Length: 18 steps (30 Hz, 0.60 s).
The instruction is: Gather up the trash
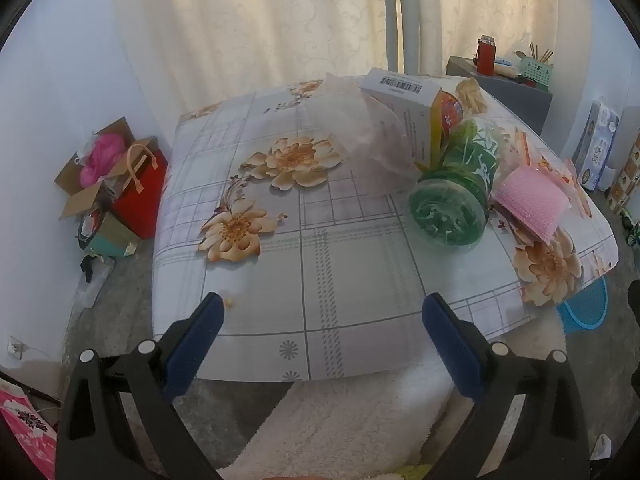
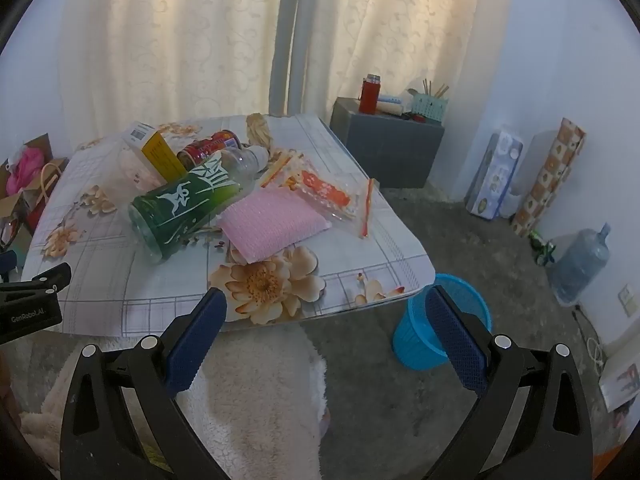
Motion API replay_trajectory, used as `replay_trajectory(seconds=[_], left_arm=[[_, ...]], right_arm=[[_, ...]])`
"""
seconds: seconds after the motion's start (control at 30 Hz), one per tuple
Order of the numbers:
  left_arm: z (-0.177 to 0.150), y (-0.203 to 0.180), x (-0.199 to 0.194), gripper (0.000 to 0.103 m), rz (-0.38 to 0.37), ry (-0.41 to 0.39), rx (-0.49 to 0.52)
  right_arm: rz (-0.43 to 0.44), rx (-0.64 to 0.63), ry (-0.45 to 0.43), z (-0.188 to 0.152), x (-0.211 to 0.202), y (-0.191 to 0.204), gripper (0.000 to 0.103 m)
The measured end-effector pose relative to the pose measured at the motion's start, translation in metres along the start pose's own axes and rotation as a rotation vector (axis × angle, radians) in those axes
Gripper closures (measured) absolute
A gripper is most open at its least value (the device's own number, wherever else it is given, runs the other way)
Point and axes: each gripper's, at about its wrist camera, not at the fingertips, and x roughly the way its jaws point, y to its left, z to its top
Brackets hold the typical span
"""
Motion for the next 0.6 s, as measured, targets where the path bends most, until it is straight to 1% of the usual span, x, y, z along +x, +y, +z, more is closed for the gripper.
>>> replay_trajectory(seconds=[0.6], left_arm=[[-0.0041, 0.0005, 0.0006, 0.006, -0.001, 0.005, -0.003]], right_arm=[[0.001, -0.001, -0.007, 0.0024, 0.0046, 0.0017, 0.007]])
